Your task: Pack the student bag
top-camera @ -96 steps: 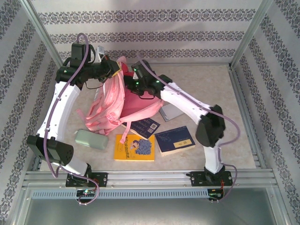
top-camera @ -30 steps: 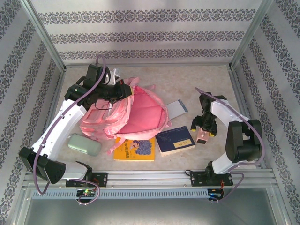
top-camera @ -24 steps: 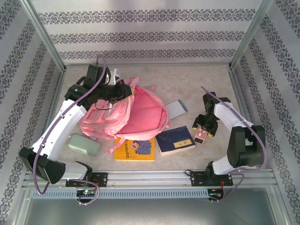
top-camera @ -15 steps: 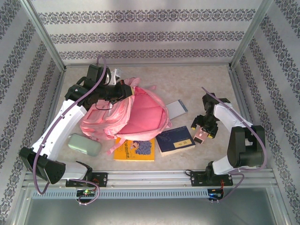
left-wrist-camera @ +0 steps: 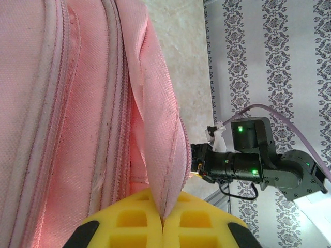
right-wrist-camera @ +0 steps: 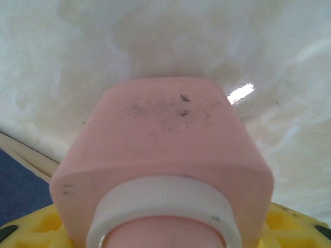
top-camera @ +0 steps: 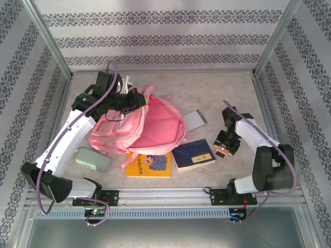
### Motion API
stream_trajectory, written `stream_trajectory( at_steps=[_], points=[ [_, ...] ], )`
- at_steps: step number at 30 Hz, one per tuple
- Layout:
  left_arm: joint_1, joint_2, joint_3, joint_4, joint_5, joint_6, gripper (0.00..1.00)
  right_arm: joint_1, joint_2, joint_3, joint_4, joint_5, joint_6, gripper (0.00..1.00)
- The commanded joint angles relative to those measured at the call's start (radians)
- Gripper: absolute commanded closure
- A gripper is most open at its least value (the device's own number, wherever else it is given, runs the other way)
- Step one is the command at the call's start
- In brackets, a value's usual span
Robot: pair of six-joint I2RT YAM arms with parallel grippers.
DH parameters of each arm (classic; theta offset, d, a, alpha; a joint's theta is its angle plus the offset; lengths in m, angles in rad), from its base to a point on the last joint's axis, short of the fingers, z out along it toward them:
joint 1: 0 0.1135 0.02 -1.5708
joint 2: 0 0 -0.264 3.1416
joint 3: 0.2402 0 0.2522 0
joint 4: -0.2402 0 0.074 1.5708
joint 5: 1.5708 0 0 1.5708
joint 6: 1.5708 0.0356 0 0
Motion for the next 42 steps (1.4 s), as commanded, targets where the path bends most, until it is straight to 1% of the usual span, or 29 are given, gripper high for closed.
stream_trajectory(
  at_steps=[1,5,9,11,13,15,18,21,26,27,30,31,34,38,41,42],
  points=[
    [-0.017,-0.016,0.051,0.075,0.023,0.008,1.0,0.01,-0.05,0.044,-0.036,0.069,-0.001,0.61],
    [-0.017,0.0,0.129,0.025,-0.001,0.057,1.0,0.036,-0.122,0.132,-0.086,0.118,-0.025,0.66],
    [-0.014,0.051,0.252,-0.026,-0.025,0.123,1.0,0.107,-0.188,0.248,-0.118,0.18,-0.057,0.68],
    [-0.013,0.085,0.322,-0.053,-0.039,0.171,1.0,0.141,-0.205,0.301,-0.112,0.189,-0.07,0.69],
    [-0.006,0.125,0.399,-0.104,-0.068,0.23,1.0,0.17,-0.212,0.351,-0.09,0.176,-0.076,0.7],
    [0.003,0.164,0.469,-0.148,-0.082,0.279,1.0,0.197,-0.215,0.407,-0.054,0.133,-0.08,0.71],
    [0.009,0.193,0.522,-0.17,-0.099,0.314,1.0,0.24,-0.219,0.472,0.032,0.061,-0.079,0.72],
    [0.009,0.21,0.549,-0.168,-0.086,0.33,1.0,0.294,-0.209,0.528,0.129,-0.023,-0.089,0.71],
    [0.01,0.2,0.535,-0.158,-0.064,0.359,1.0,0.377,-0.147,0.643,0.202,-0.094,-0.111,0.73],
    [0.011,0.195,0.525,-0.153,-0.055,0.36,1.0,0.386,-0.129,0.658,0.223,-0.129,-0.103,0.73],
    [0.01,0.176,0.502,-0.141,-0.05,0.359,1.0,0.401,-0.055,0.688,0.297,-0.285,-0.039,0.73],
    [0.011,0.169,0.498,-0.14,-0.052,0.361,1.0,0.416,-0.026,0.694,0.325,-0.313,-0.02,0.73],
    [0.012,0.153,0.49,-0.144,-0.072,0.359,1.0,0.462,0.048,0.715,0.36,-0.339,0.01,0.73],
    [0.017,0.137,0.481,-0.16,-0.118,0.336,1.0,0.509,0.14,0.702,0.389,-0.329,0.052,0.76],
    [0.018,0.12,0.453,-0.138,-0.1,0.328,1.0,0.547,0.202,0.676,0.452,-0.333,0.098,0.76],
    [0.017,0.116,0.443,-0.131,-0.094,0.326,1.0,0.563,0.224,0.67,0.489,-0.345,0.115,0.74]
  ],
)
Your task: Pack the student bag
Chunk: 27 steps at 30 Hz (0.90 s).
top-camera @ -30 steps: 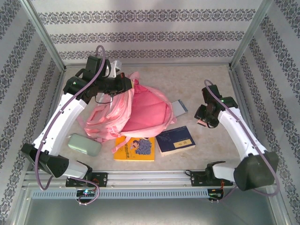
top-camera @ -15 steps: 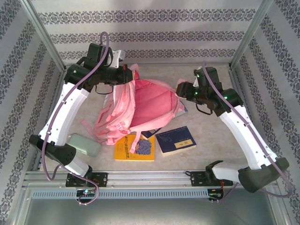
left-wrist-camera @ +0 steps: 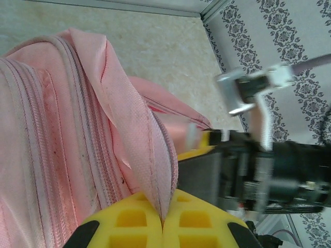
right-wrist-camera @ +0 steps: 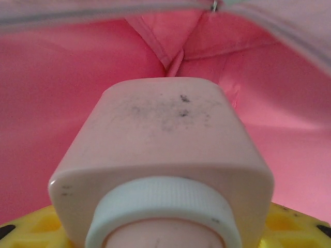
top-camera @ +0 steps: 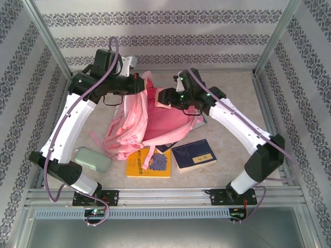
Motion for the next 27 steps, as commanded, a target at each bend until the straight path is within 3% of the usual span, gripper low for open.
stream_trajectory(
  at_steps=[1,6,8,12,14,21,27],
  points=[
    [0.009,-0.074,-0.005,0.125,0.027,0.004,1.0,0.043,0.052,-0.01,0.156,-0.051,0.08,0.72],
    [0.008,-0.075,-0.01,0.142,0.045,0.014,1.0,0.09,0.197,0.061,0.19,-0.032,0.169,0.71],
    [0.009,-0.075,-0.006,0.14,0.04,0.022,1.0,0.1,0.248,0.083,0.207,-0.031,0.204,0.66],
    [0.01,-0.07,0.007,0.135,0.022,0.032,1.0,0.111,0.32,0.098,0.291,-0.052,0.274,0.29],
    [0.012,-0.068,0.007,0.132,0.019,0.036,1.0,0.111,0.326,0.097,0.324,-0.054,0.289,0.2],
    [0.022,-0.062,0.004,0.12,-0.002,0.042,1.0,0.108,0.288,0.105,0.307,-0.056,0.212,0.14],
    [0.065,-0.066,-0.012,0.085,-0.062,0.017,1.0,0.11,0.148,0.106,0.172,0.056,0.028,0.15]
  ],
)
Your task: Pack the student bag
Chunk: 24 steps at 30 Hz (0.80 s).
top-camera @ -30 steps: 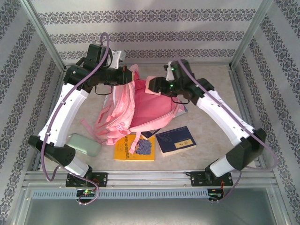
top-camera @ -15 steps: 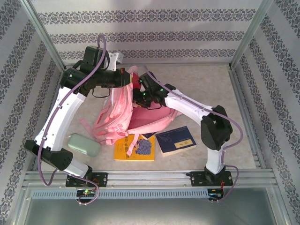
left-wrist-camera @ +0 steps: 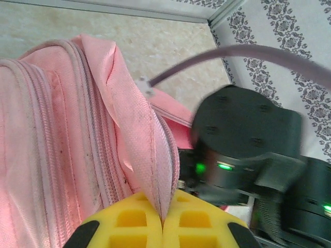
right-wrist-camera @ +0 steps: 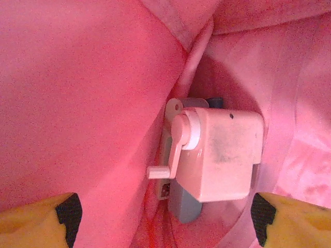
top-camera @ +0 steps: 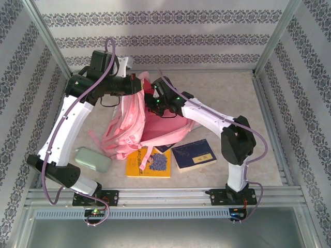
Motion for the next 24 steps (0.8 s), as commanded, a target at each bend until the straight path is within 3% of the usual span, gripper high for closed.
stream_trajectory(
  at_steps=[1,5,9,12,19,24],
  points=[
    [0.045,-0.047,0.006,0.076,-0.047,0.007,1.0,0.005,-0.162,0.019,-0.081,0.099,-0.159,0.15],
    [0.082,-0.049,-0.007,0.057,-0.074,-0.021,1.0,0.01,-0.359,-0.158,-0.005,0.192,-0.277,0.2],
    [0.124,-0.025,-0.006,0.065,-0.05,-0.076,1.0,0.045,-0.533,-0.381,0.257,0.115,-0.477,0.3],
    [0.143,0.008,0.002,0.069,-0.028,-0.119,1.0,0.15,-0.599,-0.449,0.308,0.054,-0.741,0.27],
    [0.164,0.049,0.032,0.052,-0.016,-0.163,0.97,0.427,-0.47,-0.451,0.322,-0.023,-0.982,0.22],
    [0.238,0.066,0.07,0.046,-0.034,-0.167,0.96,0.492,-0.259,-0.475,0.479,-0.008,-0.975,0.21]
  ],
)
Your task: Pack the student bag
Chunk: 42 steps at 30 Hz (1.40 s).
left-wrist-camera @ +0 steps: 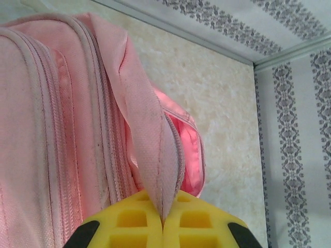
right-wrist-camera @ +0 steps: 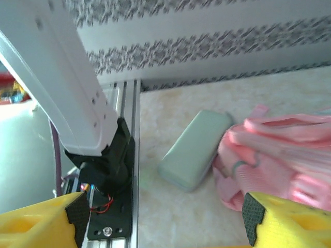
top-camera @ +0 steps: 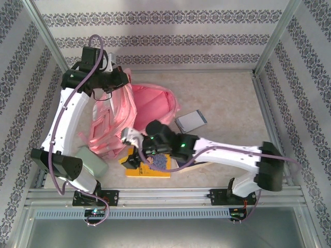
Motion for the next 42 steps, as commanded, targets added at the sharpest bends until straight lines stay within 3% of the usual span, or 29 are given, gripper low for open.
stream_trajectory(
  at_steps=[1,6,12,15,20,24,28,31,34,36,38,42],
  points=[
    [0.08,0.001,0.076,0.05,-0.02,-0.026,0.96,0.014,0.133,-0.028,0.134,-0.012,-0.054,0.21],
    [0.157,0.057,0.144,0.08,-0.008,-0.043,0.91,0.033,0.263,0.005,0.218,0.039,0.018,0.19],
    [0.156,0.211,0.212,0.076,0.117,-0.046,0.8,-0.001,0.209,-0.113,0.324,0.196,0.086,0.19],
    [0.125,0.267,0.222,0.071,0.138,-0.03,0.8,-0.014,0.135,-0.188,0.337,0.243,0.093,0.19],
    [0.016,0.377,0.306,0.019,0.153,0.01,0.84,-0.058,-0.039,-0.304,0.292,0.444,0.16,0.21],
    [-0.062,0.404,0.391,-0.035,0.065,0.038,0.77,-0.141,-0.178,-0.301,0.074,0.537,0.281,0.2],
    [-0.088,0.263,0.368,-0.101,-0.226,0.011,0.54,-0.226,-0.242,-0.162,-0.273,0.553,0.284,0.21],
    [-0.062,0.048,0.151,-0.085,-0.364,-0.08,0.44,-0.234,-0.293,-0.167,-0.302,0.593,0.259,0.22],
    [-0.047,-0.187,-0.103,-0.128,-0.582,-0.21,0.34,-0.24,-0.306,-0.122,-0.412,0.608,0.346,0.23],
    [0.021,-0.317,-0.254,-0.204,-0.607,-0.301,0.28,-0.24,-0.306,-0.083,-0.508,0.587,0.403,0.22],
    [0.107,-0.439,-0.409,-0.281,-0.599,-0.35,0.17,-0.242,-0.323,-0.073,-0.579,0.576,0.445,0.19],
    [0.229,-0.63,-0.624,-0.376,-0.569,-0.326,0.04,-0.244,-0.42,-0.143,-0.61,0.593,0.479,0.17]
  ],
)
